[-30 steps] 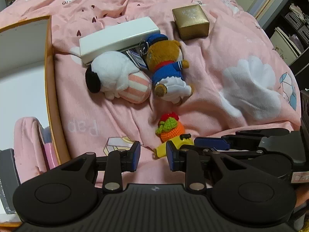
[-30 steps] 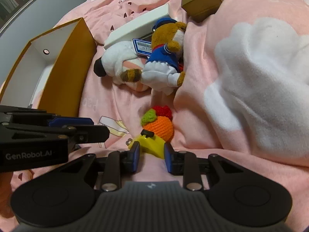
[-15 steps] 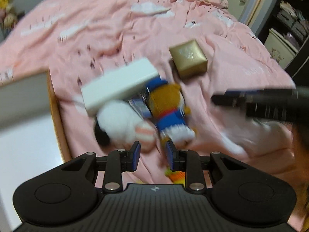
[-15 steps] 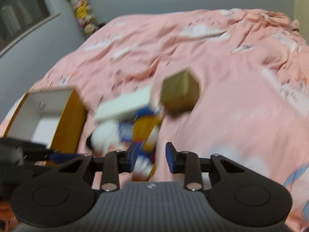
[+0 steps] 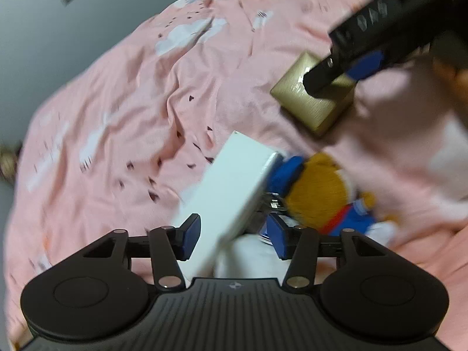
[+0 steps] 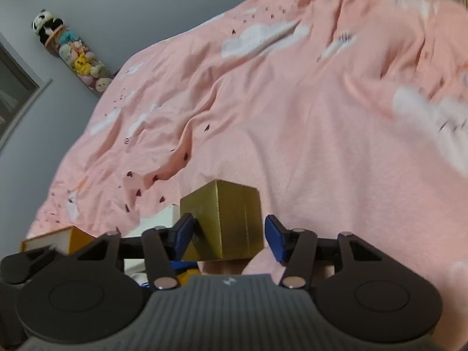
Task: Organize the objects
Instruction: 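Grasp the gold cube box with the right gripper while the left gripper reaches the white box, then carry the gold box with the right gripper while the left gripper carries the white box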
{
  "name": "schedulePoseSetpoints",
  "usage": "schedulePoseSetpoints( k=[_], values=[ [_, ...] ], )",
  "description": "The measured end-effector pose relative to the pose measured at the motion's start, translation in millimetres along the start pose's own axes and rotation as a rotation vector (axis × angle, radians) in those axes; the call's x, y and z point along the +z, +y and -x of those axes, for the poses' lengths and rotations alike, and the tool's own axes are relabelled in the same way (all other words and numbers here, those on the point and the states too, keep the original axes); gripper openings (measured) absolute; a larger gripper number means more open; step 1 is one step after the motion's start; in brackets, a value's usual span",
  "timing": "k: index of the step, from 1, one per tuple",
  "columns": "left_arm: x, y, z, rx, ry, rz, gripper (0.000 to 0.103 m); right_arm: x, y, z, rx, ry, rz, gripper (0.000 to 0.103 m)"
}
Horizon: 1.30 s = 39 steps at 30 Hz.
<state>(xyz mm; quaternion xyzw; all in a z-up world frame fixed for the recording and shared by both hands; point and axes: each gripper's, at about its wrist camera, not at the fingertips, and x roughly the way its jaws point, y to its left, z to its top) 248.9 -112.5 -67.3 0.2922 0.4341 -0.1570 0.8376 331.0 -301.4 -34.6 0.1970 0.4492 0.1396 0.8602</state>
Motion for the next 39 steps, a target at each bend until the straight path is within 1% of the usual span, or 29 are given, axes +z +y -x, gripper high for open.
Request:
schedulePoseSetpoints(
  k=[3, 6, 8, 9, 11, 16, 18, 20, 21, 22, 23, 24, 26, 27, 29, 32, 35, 39],
  values=[
    [1.8, -8.2, -21.3, 0.021, 0.026, -0.114, 0.061, -3.6, -4.1, -10.6, 0.020, 0.012, -0.015, 0.062],
    [0.4, -15.2, -35.1, 0.035, 0.030, -0.199, 0.064, -3.5, -8.5, -20.1, 0.043, 0.023, -0.027, 0.062],
    [-0.6, -20.8, -42.9, 0.045, 0.025, -0.257, 0.068, -2.5, -14.6, -26.6, 0.070, 0.034, -0.051, 0.062],
    [-0.9, -23.4, -47.7, 0.058, 0.023, -0.279, 0.068, -2.1, -17.8, -30.1, 0.082, 0.039, -0.062, 0.062],
    [-0.3, -27.1, -56.9, 0.093, 0.025, -0.313, 0.074, -1.7, -22.9, -35.0, 0.096, 0.047, -0.078, 0.062],
    [3.6, -33.2, -70.2, 0.119, 0.025, -0.331, 0.075, -3.0, -26.4, -37.8, 0.124, 0.051, -0.084, 0.060],
    [3.3, -34.3, -71.9, 0.125, 0.021, -0.335, 0.073, -4.7, -25.6, -35.9, 0.128, 0.042, -0.073, 0.060],
    [1.3, -35.7, -70.8, 0.147, 0.011, -0.334, 0.064, -6.3, -23.6, -33.0, 0.126, 0.029, -0.057, 0.060],
    [0.0, -36.5, -69.1, 0.153, 0.006, -0.337, 0.063, -7.6, -21.3, -30.8, 0.124, 0.022, -0.043, 0.060],
    [-0.9, -36.0, -66.7, 0.156, 0.000, -0.335, 0.060, -8.8, -19.4, -28.7, 0.123, 0.016, -0.031, 0.060],
    [-1.7, -35.1, -63.5, 0.158, -0.007, -0.329, 0.055, -10.3, -17.8, -25.8, 0.123, 0.010, -0.020, 0.059],
    [-1.1, -34.3, -61.4, 0.160, -0.014, -0.325, 0.051, -11.7, -15.9, -22.4, 0.125, 0.004, -0.010, 0.059],
    [-1.9, -31.5, -52.7, 0.172, -0.035, -0.306, 0.038, -13.6, -15.0, -16.2, 0.133, -0.007, -0.005, 0.059],
    [-2.0, -29.3, -47.8, 0.181, -0.047, -0.291, 0.036, -14.6, -14.7, -12.7, 0.136, -0.012, -0.007, 0.059],
    [-1.5, -23.7, -39.8, 0.181, -0.064, -0.250, 0.033, -16.3, -14.0, -5.8, 0.144, -0.023, -0.010, 0.058],
    [-0.6, -8.1, -24.1, 0.157, -0.092, -0.132, 0.032, -19.0, -10.7, 4.0, 0.156, -0.040, -0.007, 0.058],
    [1.6, 7.8, -5.6, 0.131, -0.120, -0.047, 0.032, -21.2, -5.9, 11.7, 0.159, -0.051, 0.002, 0.058],
    [4.3, 29.1, 37.8, 0.073, -0.165, 0.034, 0.032, -23.2, 9.0, 23.6, 0.171, -0.062, 0.035, 0.058]
  ],
)
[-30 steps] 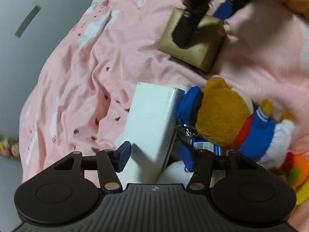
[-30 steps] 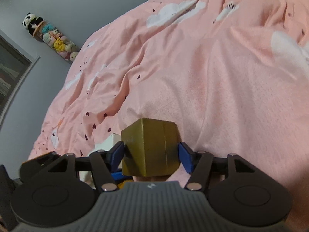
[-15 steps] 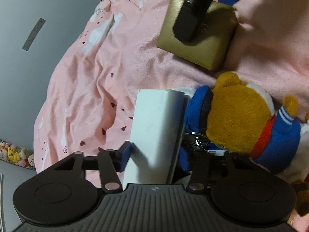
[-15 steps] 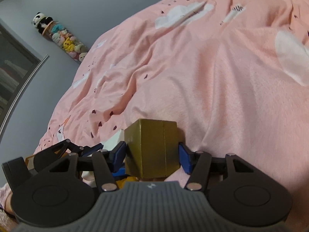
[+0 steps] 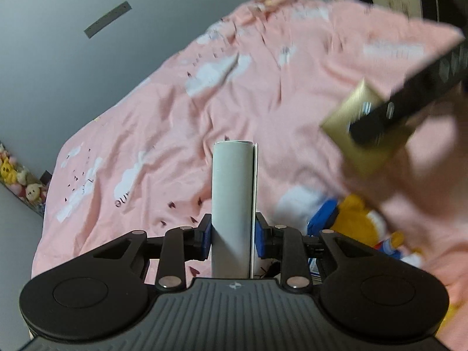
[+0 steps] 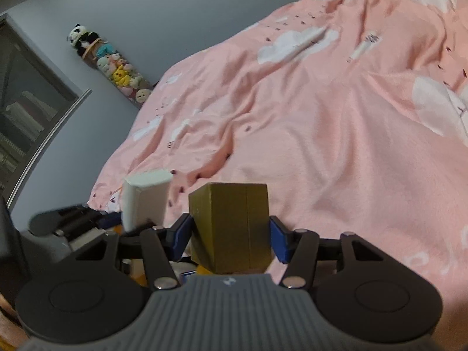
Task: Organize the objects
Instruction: 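Carry the gold box with the right gripper while the left gripper carries the white box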
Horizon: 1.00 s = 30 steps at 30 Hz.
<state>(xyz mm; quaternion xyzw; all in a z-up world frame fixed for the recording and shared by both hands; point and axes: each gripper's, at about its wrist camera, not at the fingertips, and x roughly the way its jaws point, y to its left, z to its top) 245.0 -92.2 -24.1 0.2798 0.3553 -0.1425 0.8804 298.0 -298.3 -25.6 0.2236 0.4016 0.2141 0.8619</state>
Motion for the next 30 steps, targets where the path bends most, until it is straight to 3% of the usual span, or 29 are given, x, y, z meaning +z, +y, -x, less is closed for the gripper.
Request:
schedulePoseSetpoints(
  k=[7, 13, 18, 26, 30],
  values=[
    [5.5, 39.3, 91.3, -0.017, -0.079, 0.071, 0.032, -6.1, 69.0, 27.4, 0.112, -0.009, 0.161, 0.058],
    [-33.5, 64.6, 139.5, -0.014, -0.030, 0.113, 0.032, -32.0, 135.9, 33.5, 0.232, 0.077, 0.253, 0.058],
    [-70.2, 64.2, 126.6, 0.020, 0.098, 0.021, 0.032, -56.8, 173.4, 22.3, 0.223, 0.119, 0.307, 0.058],
    [-121.0, 47.7, 65.2, -0.016, 0.284, -0.214, 0.033, -77.8, 202.9, -5.5, 0.156, 0.159, 0.365, 0.058],
    [-134.6, 39.5, 44.0, -0.044, 0.325, -0.319, 0.032, -79.2, 203.9, -18.8, 0.128, 0.177, 0.373, 0.058]
  ],
)
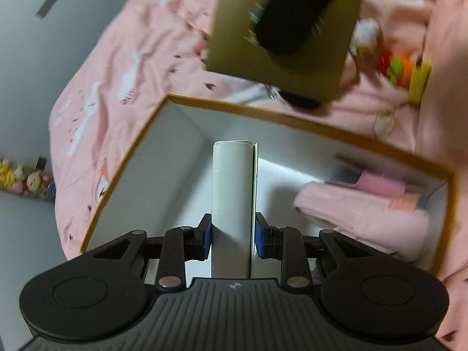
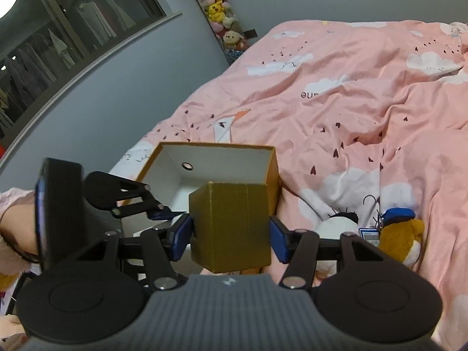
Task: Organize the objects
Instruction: 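Carry the gold box with the right gripper while the left gripper carries the white box, then lower the white box into the shoebox with the left gripper while the right gripper sets the gold box inside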
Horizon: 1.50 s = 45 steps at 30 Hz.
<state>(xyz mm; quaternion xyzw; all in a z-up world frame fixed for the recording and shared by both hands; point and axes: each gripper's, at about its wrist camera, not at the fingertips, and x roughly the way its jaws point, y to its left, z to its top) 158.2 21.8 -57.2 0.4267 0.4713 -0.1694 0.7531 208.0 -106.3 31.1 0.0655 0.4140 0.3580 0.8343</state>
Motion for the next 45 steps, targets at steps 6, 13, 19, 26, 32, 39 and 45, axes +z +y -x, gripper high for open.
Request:
schedulePoseSetpoints(
  k=[6, 13, 19, 26, 32, 39, 45],
  values=[
    [1.7, -7.9, -23.9, -0.021, 0.018, -0.140, 0.033, 2.7, -2.4, -15.1, -0.032, 0.022, 0.018, 0.058],
    [-0.5, -14.7, -38.5, -0.048, 0.022, -0.230, 0.033, 4.2, 1.5, -31.5, -0.080, 0.055, 0.055, 0.058],
    [-0.8, -18.3, -43.7, -0.058, 0.023, -0.239, 0.033, 4.7, 5.0, -39.6, -0.115, 0.079, 0.068, 0.058],
    [-7.3, -20.0, -39.6, -0.118, 0.032, -0.204, 0.046, 2.1, 8.3, -42.4, -0.142, 0.093, 0.083, 0.058],
    [-15.4, -11.2, -25.6, -0.128, 0.010, -0.118, 0.046, 2.0, 9.8, -39.0, -0.140, 0.088, 0.085, 0.058],
    [-29.5, 19.9, 15.3, -0.108, -0.058, 0.128, 0.046, 3.3, 19.6, -34.6, -0.101, 0.081, 0.087, 0.058],
    [-41.0, 51.7, 55.7, -0.014, -0.090, 0.468, 0.046, -1.9, 33.1, -39.7, -0.032, 0.114, 0.082, 0.058]
  ],
)
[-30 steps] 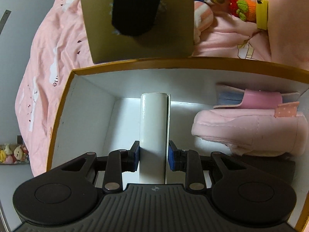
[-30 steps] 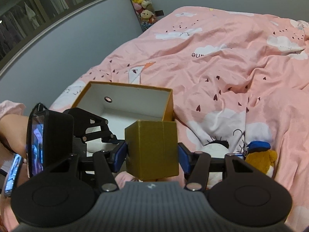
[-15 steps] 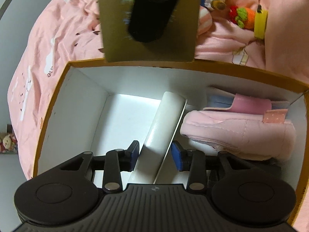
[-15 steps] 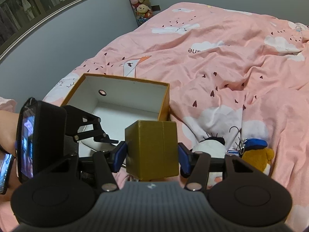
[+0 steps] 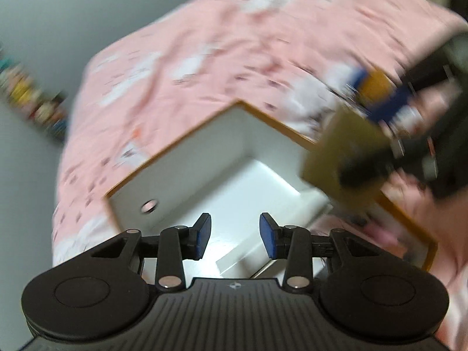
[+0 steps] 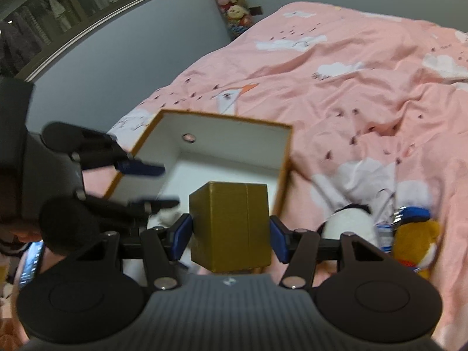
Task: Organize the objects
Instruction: 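Lower the white box into the shoebox with the left gripper while the right gripper sets the gold box inside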
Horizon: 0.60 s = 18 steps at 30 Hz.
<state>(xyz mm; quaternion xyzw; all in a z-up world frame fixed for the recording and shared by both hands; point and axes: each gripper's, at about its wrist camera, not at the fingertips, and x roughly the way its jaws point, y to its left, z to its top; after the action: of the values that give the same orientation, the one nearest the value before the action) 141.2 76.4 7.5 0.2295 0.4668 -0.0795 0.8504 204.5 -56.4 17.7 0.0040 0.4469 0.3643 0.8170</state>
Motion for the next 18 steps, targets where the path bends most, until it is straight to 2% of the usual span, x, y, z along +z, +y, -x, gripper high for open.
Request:
schedulePoseSetpoints(
  k=[3, 8, 12, 15, 18],
  values=[
    [-8.5, 11.4, 13.5, 0.060, -0.007, 0.195, 0.046, -3.1, 8.7, -6.0, 0.045, 0.031, -0.006, 0.058],
    [-16.4, 27.3, 32.0, 0.108, -0.042, 0.419, 0.046, -11.2, 27.5, -19.1, 0.138, 0.093, -0.037, 0.058],
    [-44.9, 44.3, 41.2, 0.148, -0.069, 0.626, 0.046, -18.2, 46.0, -34.6, 0.219, 0.152, -0.086, 0.058],
    [-60.3, 53.3, 46.6, 0.137, -0.101, 0.708, 0.046, -24.7, 63.0, -52.7, 0.265, 0.205, -0.118, 0.058],
    [-70.2, 58.9, 49.4, 0.115, -0.131, 0.744, 0.046, -30.6, 78.1, -69.7, 0.258, 0.240, -0.132, 0.056]
  ],
)
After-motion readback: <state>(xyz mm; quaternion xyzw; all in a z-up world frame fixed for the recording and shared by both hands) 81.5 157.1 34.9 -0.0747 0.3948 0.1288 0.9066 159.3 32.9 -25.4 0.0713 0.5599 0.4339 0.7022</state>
